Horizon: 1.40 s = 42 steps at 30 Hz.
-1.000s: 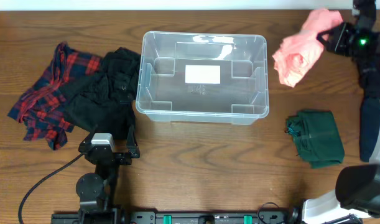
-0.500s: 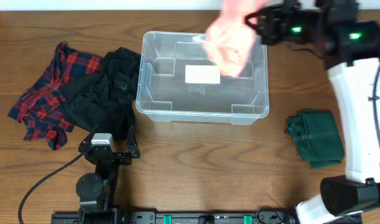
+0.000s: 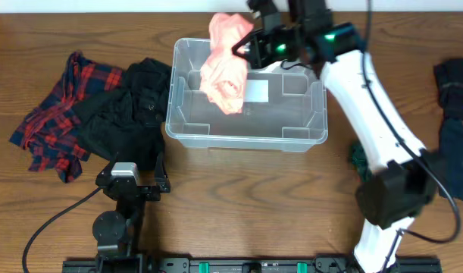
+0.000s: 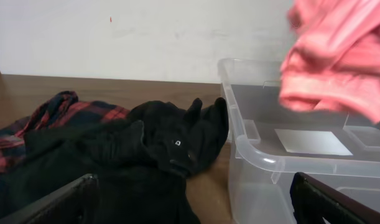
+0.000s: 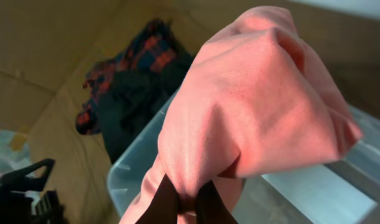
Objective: Pack container
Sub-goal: 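Carry the pink shirt into the clear container and release it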
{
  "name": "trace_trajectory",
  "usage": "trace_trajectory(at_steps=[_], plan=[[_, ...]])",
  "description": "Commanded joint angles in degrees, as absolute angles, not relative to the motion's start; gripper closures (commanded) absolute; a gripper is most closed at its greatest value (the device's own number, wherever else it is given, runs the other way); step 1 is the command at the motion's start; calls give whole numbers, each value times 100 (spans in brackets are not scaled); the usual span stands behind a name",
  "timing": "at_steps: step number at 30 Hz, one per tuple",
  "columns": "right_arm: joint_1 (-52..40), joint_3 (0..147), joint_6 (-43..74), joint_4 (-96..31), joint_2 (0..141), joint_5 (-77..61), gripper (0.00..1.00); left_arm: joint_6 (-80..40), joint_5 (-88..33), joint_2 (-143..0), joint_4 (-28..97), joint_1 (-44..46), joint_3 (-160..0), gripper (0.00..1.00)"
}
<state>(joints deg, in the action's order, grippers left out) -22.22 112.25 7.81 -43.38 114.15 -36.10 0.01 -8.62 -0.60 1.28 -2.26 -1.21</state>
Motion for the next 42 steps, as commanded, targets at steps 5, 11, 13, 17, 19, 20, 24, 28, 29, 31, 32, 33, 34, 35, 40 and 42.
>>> trace_trajectory(at_steps=[5, 11, 13, 17, 19, 20, 24, 28, 29, 31, 32, 33, 34, 35, 40, 42], plan=[[-2547, 11233, 1074, -3769, 12167, -3822, 99, 19, -943, -34, 318, -257, -23, 2], [-2670, 11233, 1280, -3356, 12641, -3785, 99, 19, -943, -34, 316, -257, -23, 2], [-2672, 11233, 1330, -3288, 12750, -3747, 99, 19, -943, -34, 318, -257, -23, 2], [-2670, 11233, 1376, -3264, 12868, -3575, 99, 19, -945, -34, 316, -257, -23, 2], [-2670, 11233, 1376, -3267, 12895, -3446, 99, 21, -945, -34, 316, -257, -23, 2], [-2670, 11233, 1376, -3273, 12903, -3365, 99, 19, -943, -34, 318, -257, -23, 2], [-2670, 11233, 1369, -3301, 12903, -3120, 54, 19, -943, -34, 318, -257, -23, 2], [-2665, 11233, 1365, -3400, 12903, -2974, 47, 19, -943, -34, 318, -257, -23, 2], [-2663, 11233, 1363, -3415, 12903, -2976, 45, 19, -943, -34, 316, -257, -23, 2], [-2655, 11233, 1319, -3454, 12903, -2976, 45, 19, -945, -34, 318, -257, -23, 2], [-2652, 11233, 1295, -3479, 12901, -2976, 45, 19, -943, -34, 316, -257, -23, 2], [-2655, 11233, 1264, -3514, 12901, -2976, 45, 19, -943, -34, 318, -257, -23, 2], [-2655, 11236, 1253, -3535, 12901, -2976, 45, 21, -945, -34, 318, -257, -23, 2], [-2655, 11238, 1251, -3564, 12899, -2976, 46, 21, -943, -34, 316, -257, -23, 2], [-2650, 11264, 1122, -3780, 12663, -2770, 45, 19, -945, -34, 318, -257, -23, 2], [-2624, 11314, 1059, -3957, 12438, -2622, 44, 19, -943, -34, 316, -257, -23, 2]])
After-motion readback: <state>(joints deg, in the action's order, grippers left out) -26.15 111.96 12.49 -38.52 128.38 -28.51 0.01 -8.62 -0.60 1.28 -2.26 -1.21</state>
